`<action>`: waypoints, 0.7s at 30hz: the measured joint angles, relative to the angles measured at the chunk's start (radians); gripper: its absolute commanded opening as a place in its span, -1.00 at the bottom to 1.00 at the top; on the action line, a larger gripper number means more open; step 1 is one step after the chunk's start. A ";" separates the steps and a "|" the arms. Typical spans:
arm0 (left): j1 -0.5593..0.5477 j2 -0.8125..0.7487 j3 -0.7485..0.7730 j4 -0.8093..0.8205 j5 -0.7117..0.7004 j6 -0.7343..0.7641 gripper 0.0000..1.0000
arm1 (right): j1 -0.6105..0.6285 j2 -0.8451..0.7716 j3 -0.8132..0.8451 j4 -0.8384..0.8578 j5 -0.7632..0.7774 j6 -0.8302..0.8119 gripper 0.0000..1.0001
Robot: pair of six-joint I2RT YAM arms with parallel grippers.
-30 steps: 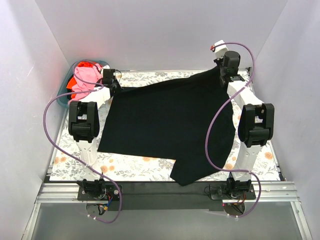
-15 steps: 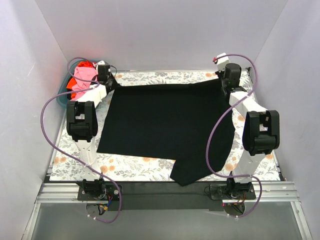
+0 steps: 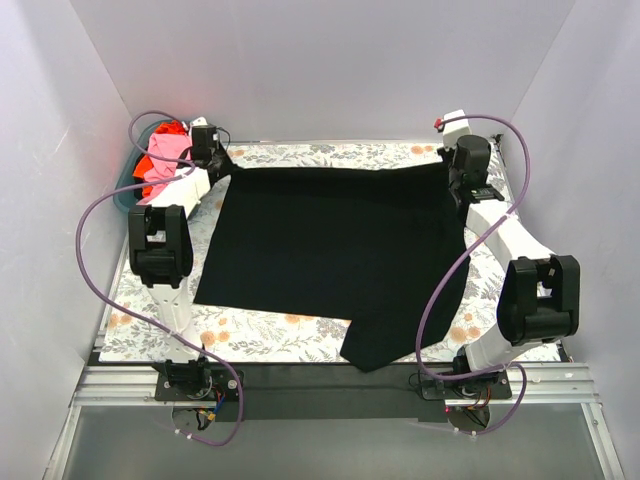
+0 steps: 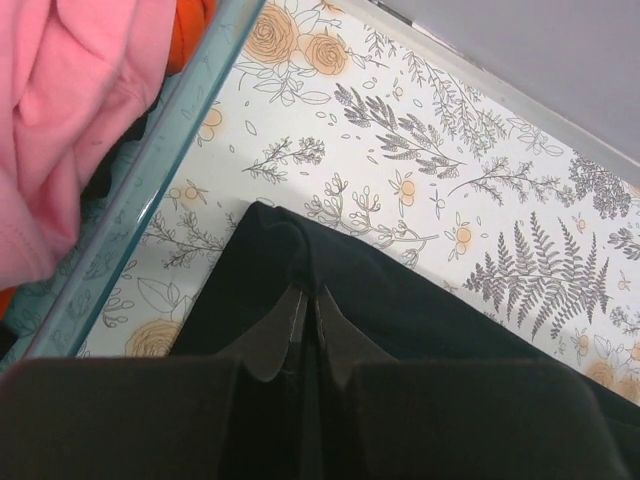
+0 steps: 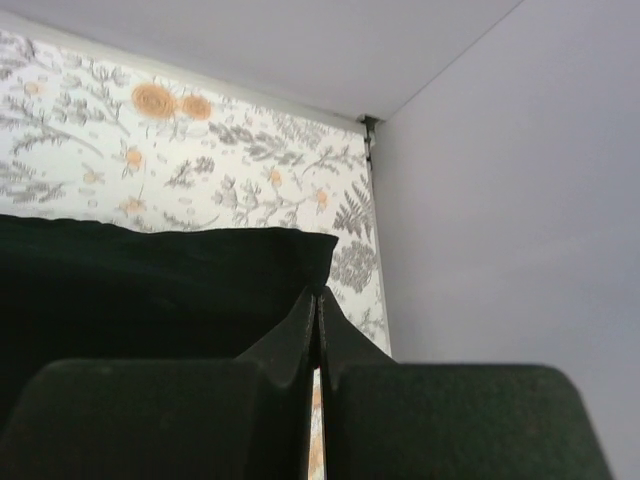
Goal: Fold and stack the t-shirts
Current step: Fold the tshirt
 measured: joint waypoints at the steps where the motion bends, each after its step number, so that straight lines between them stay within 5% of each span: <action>1: 0.000 -0.009 -0.010 0.002 0.000 -0.002 -1.00 | 0.005 -0.012 -0.016 -0.014 0.009 0.007 -0.97; 21: 0.016 -0.148 -0.293 0.006 -0.001 -0.044 -1.00 | 0.019 -0.105 -0.214 -0.299 0.109 0.427 -0.97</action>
